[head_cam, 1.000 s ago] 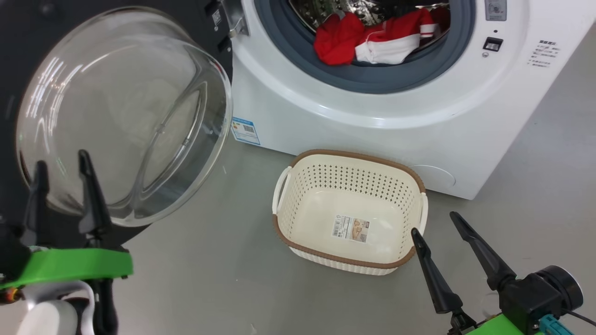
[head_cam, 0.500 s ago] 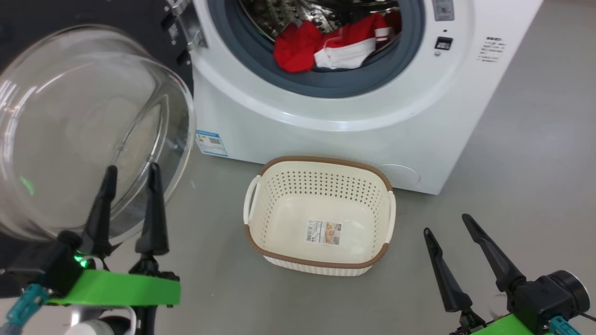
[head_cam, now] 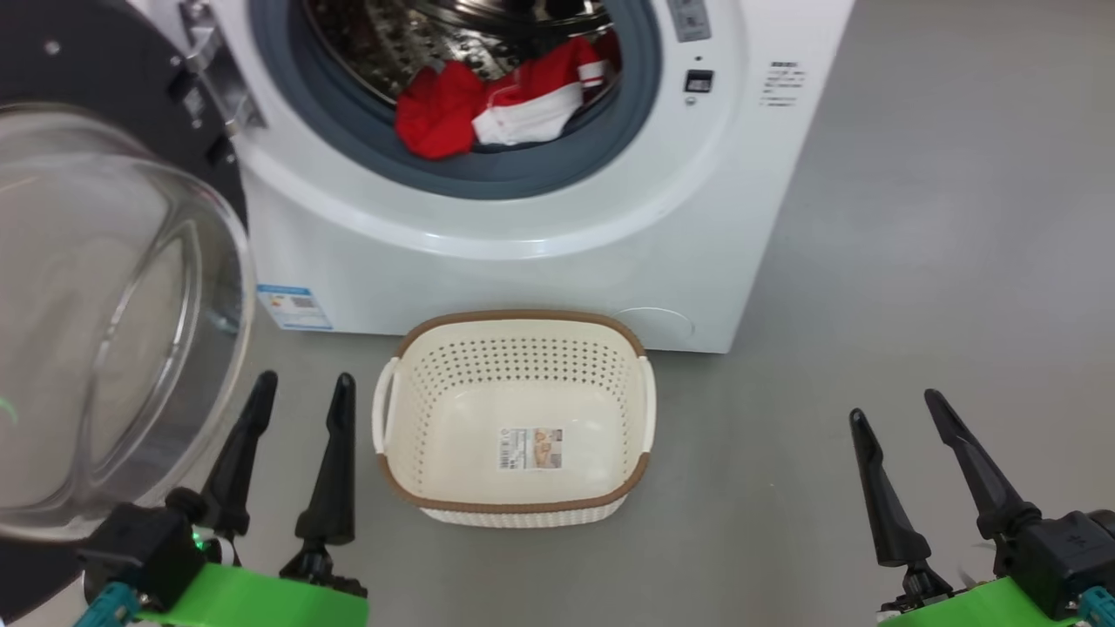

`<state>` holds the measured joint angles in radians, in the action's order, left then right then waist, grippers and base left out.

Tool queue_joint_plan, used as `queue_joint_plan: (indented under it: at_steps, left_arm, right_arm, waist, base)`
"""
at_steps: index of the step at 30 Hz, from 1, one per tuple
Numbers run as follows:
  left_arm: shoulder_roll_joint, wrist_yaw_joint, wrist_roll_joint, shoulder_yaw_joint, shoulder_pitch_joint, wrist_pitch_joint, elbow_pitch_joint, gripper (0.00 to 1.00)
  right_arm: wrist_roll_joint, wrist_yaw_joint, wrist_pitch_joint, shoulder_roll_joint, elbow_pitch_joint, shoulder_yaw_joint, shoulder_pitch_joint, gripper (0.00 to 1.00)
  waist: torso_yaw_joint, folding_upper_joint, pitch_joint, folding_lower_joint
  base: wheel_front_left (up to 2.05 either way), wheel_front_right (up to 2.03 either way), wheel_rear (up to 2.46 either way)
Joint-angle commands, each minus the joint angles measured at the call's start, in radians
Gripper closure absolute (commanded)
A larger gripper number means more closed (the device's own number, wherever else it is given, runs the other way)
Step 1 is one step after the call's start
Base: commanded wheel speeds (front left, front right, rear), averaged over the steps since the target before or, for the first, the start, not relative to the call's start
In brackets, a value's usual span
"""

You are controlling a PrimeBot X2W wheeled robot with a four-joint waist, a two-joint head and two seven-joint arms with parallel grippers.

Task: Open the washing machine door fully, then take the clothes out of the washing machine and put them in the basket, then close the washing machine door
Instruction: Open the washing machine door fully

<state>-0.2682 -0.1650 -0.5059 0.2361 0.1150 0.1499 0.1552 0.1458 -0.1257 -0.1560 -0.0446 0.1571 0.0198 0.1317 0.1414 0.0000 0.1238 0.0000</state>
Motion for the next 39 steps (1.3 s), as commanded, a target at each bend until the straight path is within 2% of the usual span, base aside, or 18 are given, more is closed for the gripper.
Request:
queue_joint_plan:
  at_steps: [1,6,12,17,32,39]
  left_arm:
    - [-0.023,0.004,0.003,-0.033,0.006,0.002,0.029,0.00]
    - [-0.031,0.009,0.002,-0.029,-0.032,0.014,0.023,0.00]
    - [-0.033,-0.006,0.013,-0.034,-0.075,0.041,0.017,0.00]
    - [-0.026,-0.014,-0.005,-0.038,-0.118,0.042,0.012,0.00]
    - [-0.060,-0.044,0.024,-0.031,-0.224,0.037,0.024,0.00]
    - [-0.061,-0.066,0.025,-0.042,-0.265,0.046,0.045,0.00]
  right_arm:
    - [0.010,-0.005,-0.012,-0.006,0.020,-0.016,-0.038,0.00]
    - [0.016,-0.005,-0.021,-0.006,0.019,0.001,-0.025,0.00]
    - [0.014,-0.005,-0.030,-0.006,0.033,-0.001,-0.004,0.00]
    - [0.013,-0.005,-0.032,-0.006,0.040,-0.004,0.025,0.00]
    - [0.015,-0.005,-0.029,-0.006,0.083,0.005,0.112,0.00]
    - [0.020,-0.005,-0.035,-0.006,0.106,0.041,0.142,0.00]
  waist:
    - [-0.044,0.0000,-0.014,0.0000]
    - [-0.097,0.0000,-0.027,0.0000]
    - [-0.157,0.0000,-0.051,0.0000]
    - [-0.179,0.0000,-0.090,0.0000]
    - [-0.177,0.0000,-0.159,0.0000]
    - [-0.177,0.0000,-0.169,0.0000]
  base:
    - [0.00,0.00,0.00]
    - [0.00,0.00,0.00]
    - [0.00,0.00,0.00]
    - [0.00,0.00,0.00]
    - [0.00,0.00,0.00]
    - [0.00,0.00,0.00]
